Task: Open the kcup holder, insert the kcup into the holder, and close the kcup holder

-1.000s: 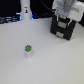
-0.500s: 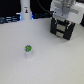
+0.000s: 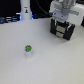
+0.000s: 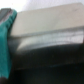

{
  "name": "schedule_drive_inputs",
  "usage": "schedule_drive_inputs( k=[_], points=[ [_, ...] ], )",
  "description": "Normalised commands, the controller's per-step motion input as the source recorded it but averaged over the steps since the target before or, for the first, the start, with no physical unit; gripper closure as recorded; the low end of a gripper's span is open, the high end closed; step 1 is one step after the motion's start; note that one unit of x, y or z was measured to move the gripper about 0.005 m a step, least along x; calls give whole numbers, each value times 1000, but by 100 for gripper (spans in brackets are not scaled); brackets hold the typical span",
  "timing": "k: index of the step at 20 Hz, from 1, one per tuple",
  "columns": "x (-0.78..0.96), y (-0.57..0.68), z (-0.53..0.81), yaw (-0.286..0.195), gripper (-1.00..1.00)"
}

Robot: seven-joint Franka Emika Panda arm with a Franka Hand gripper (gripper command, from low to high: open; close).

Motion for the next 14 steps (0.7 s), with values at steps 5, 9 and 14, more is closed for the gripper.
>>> schedule_drive_inputs(
  k=[5, 9, 14],
  points=[
    [948, -299, 209, -56, 100],
    [941, -344, 204, -66, 100],
    [918, -395, 125, -71, 100]
  ],
)
